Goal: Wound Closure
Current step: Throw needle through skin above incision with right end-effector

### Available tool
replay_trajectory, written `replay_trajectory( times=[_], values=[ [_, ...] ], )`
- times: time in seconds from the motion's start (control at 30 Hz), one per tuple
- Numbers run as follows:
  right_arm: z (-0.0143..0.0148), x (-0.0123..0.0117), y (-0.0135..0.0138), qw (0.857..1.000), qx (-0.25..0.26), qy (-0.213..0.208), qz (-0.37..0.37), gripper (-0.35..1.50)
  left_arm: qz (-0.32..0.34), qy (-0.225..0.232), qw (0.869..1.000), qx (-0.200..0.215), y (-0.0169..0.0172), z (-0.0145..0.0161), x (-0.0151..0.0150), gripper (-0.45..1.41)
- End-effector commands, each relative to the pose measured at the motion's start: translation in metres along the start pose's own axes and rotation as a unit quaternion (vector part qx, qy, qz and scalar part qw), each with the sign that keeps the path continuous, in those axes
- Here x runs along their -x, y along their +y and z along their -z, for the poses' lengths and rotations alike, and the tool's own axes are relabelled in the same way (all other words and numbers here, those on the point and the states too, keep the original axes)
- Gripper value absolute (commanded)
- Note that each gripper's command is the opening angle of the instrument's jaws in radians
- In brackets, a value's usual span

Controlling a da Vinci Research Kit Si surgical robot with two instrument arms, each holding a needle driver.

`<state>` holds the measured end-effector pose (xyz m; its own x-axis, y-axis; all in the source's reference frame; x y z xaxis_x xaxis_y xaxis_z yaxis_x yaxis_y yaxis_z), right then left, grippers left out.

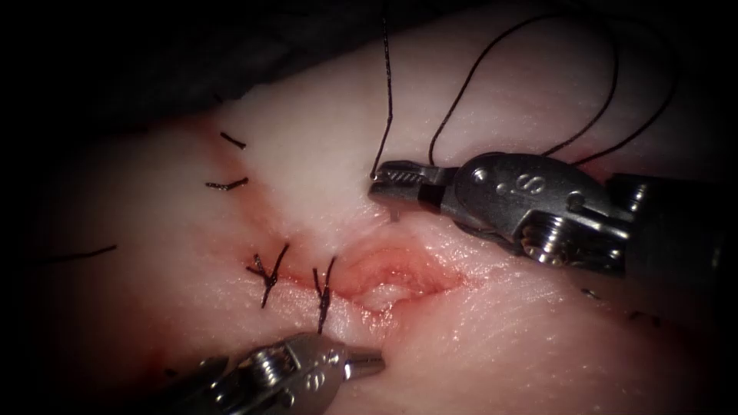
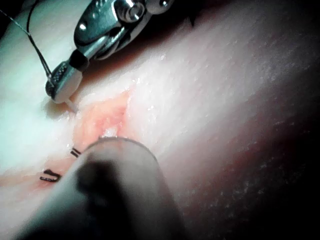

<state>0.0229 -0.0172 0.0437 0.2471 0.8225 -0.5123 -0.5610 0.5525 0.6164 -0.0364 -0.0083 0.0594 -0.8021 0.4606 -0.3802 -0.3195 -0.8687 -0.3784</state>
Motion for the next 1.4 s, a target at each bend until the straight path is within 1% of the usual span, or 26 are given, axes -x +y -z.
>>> replay_trajectory(
  times=[0.03, 0.07, 0.17, 0.23, 0.27, 0.33, 0.43, 0.5, 0.53, 0.7, 0.77, 0.8, 0.9, 0.97, 1.0, 1.03, 1.07, 1.1, 1.13, 1.17, 1.2, 1.23, 1.27, 1.37, 1.4],
  values=[
    [-0.0014, -0.0015, -0.0001, 0.999, -0.021, -0.005, -0.025, -0.35, -0.001, 0.002, 1.000, -0.001, -0.0006, -0.0004, -0.0007, -0.45],
    [-0.0015, -0.0015, -0.0001, 0.998, -0.036, -0.010, -0.050, -0.35, -0.001, 0.002, 1.000, -0.001, -0.0007, -0.0004, -0.0007, -0.45],
    [-0.0016, -0.0016, 0.0001, 0.994, -0.066, -0.013, -0.086, -0.35, -0.001, 0.002, 1.000, -0.001, -0.0007, -0.0004, -0.0007, -0.45],
    [-0.0016, -0.0016, 0.0002, 0.989, -0.088, -0.006, -0.122, -0.35, -0.001, 0.002, 1.000, -0.001, -0.0007, -0.0004, -0.0007, -0.45],
    [-0.0017, -0.0015, 0.0001, 0.983, -0.104, -0.006, -0.150, -0.35, -0.001, 0.002, 1.000, -0.001, -0.0007, -0.0004, -0.0007, -0.45],
    [-0.0017, -0.0013, -0.0001, 0.977, -0.119, -0.006, -0.176, -0.35, -0.001, 0.002, 1.000, -0.001, -0.0008, -0.0004, -0.0007, -0.45],
    [-0.0018, -0.0010, -0.0006, 0.968, -0.142, -0.004, -0.206, -0.35, -0.001, 0.002, 1.000, 0.000, -0.0008, -0.0004, -0.0006, -0.45],
    [-0.0018, -0.0010, -0.0009, 0.962, -0.158, 0.007, -0.223, -0.35, -0.001, 0.002, 1.000, 0.000, -0.0008, -0.0004, -0.0006, -0.45],
    [-0.0018, -0.0010, -0.0010, 0.957, -0.169, 0.011, -0.237, -0.35, -0.001, 0.002, 1.000, 0.000, -0.0008, -0.0004, -0.0006, -0.45],
    [-0.0020, -0.0001, -0.0021, 0.947, -0.195, 0.003, -0.257, -0.35, -0.001, 0.002, 1.000, 0.001, -0.0009, -0.0002, -0.0006, -0.45],
    [-0.0021, 0.0003, -0.0025, 0.943, -0.201, -0.001, -0.266, -0.35, -0.002, 0.002, 1.000, 0.003, -0.0011, 0.0001, -0.0005, -0.45],
    [-0.0022, 0.0006, -0.0028, 0.942, -0.201, -0.005, -0.268, -0.35, -0.003, 0.003, 1.000, 0.005, -0.0014, 0.0008, -0.0002, -0.45],
    [-0.0023, 0.0007, -0.0026, 0.945, -0.187, -0.010, -0.270, -0.35, -0.003, 0.003, 1.000, -0.002, -0.0019, 0.0018, 0.0002, -0.45],
    [-0.0024, 0.0003, -0.0017, 0.950, -0.164, -0.006, -0.267, -0.35, -0.002, 0.006, 1.000, -0.008, -0.0020, 0.0028, 0.0003, -0.45],
    [-0.0024, 0.0000, -0.0013, 0.956, -0.159, 0.006, -0.246, -0.35, -0.001, 0.007, 1.000, -0.008, -0.0019, 0.0030, 0.0003, -0.45],
    [-0.0022, -0.0005, -0.0007, 0.976, -0.138, 0.027, -0.164, -0.35, 0.003, 0.007, 1.000, -0.008, -0.0017, 0.0032, 0.0001, -0.45],
    [-0.0019, -0.0009, -0.0003, 0.984, -0.125, 0.036, -0.125, -0.35, 0.004, 0.007, 1.000, -0.008, -0.0016, 0.0032, 0.0000, -0.45],
    [-0.0017, -0.0012, 0.0000, 0.986, -0.122, 0.045, -0.106, -0.33, 0.001, 0.008, 1.000, -0.009, -0.0015, 0.0032, 0.0000, -0.45],
    [-0.0014, -0.0015, 0.0002, 0.988, -0.114, 0.057, -0.082, 0.15, 0.002, 0.008, 1.000, -0.009, -0.0015, 0.0032, -0.0001, -0.45],
    [-0.0010, -0.0018, 0.0005, 0.990, -0.107, 0.070, -0.066, 0.37, 0.002, 0.008, 1.000, -0.010, -0.0014, 0.0032, -0.0002, -0.45],
    [-0.0003, -0.0020, 0.0008, 0.991, -0.092, 0.080, -0.055, 0.47, 0.002, 0.008, 1.000, -0.010, -0.0014, 0.0032, -0.0002, -0.45],
    [0.0006, -0.0021, 0.0012, 0.992, -0.075, 0.083, -0.052, 0.69, 0.002, 0.008, 1.000, -0.010, -0.0014, 0.0032, -0.0001, -0.45],
    [0.0011, -0.0021, 0.0013, 0.993, -0.069, 0.081, -0.055, 0.83, 0.002, 0.008, 1.000, -0.010, -0.0014, 0.0032, -0.0001, -0.45],
    [0.0017, -0.0017, 0.0008, 0.994, -0.054, 0.078, -0.057, 1.33, 0.002, 0.008, 1.000, -0.010, -0.0014, 0.0032, -0.0001, -0.45],
    [0.0018, -0.0015, 0.0004, 0.994, -0.048, 0.078, -0.055, 1.36, 0.002, 0.008, 1.000, -0.010, -0.0014, 0.0032, -0.0002, -0.45]
  ],
)
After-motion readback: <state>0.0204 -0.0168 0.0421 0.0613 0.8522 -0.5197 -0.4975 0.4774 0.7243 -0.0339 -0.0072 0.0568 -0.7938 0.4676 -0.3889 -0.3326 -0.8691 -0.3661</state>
